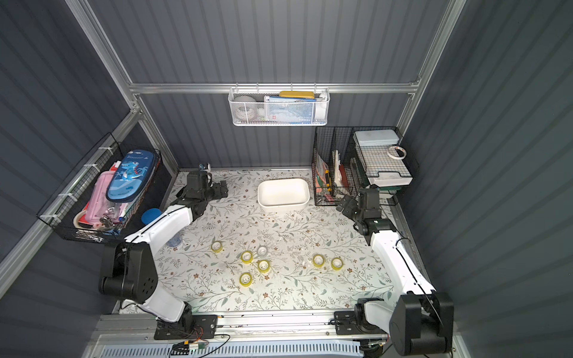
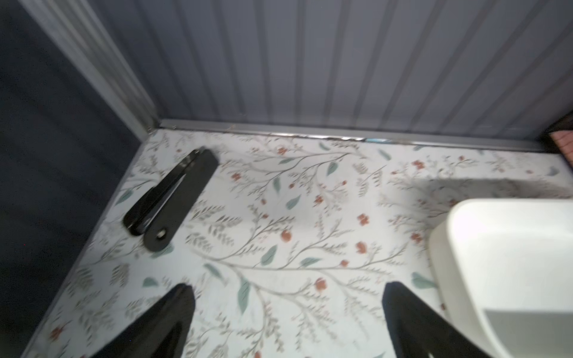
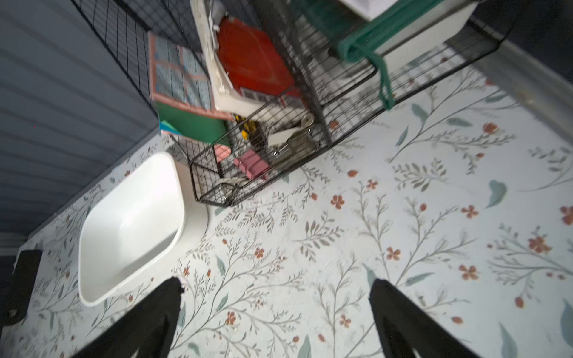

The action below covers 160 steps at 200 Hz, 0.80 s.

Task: Put the transparent tape into the storage box
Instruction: Move the storage box to the center of the board.

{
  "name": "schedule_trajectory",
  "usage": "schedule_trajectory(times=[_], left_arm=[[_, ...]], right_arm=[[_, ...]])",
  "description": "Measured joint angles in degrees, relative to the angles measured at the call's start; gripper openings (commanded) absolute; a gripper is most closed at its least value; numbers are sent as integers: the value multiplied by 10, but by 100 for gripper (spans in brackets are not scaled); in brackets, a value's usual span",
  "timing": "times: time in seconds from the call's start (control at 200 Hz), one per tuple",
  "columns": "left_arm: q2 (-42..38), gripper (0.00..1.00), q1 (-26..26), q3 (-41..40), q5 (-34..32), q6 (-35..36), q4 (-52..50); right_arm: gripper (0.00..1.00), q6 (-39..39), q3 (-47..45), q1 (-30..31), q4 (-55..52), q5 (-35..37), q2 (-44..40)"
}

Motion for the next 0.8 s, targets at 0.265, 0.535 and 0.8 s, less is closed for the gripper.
schedule_trajectory(times=[0.265,0.535,0.8], left_arm=[[201,97,-57,234,49,-66,-134],[302,93,-80,294,81,-107,-196],[306,83,-103,293,90,-132,-196]], right_arm=[[99,-11,50,62,-66,-1,50],[99,-10,50,80,-75,-6,80],[97,-10,50,89,-74,-12,97]])
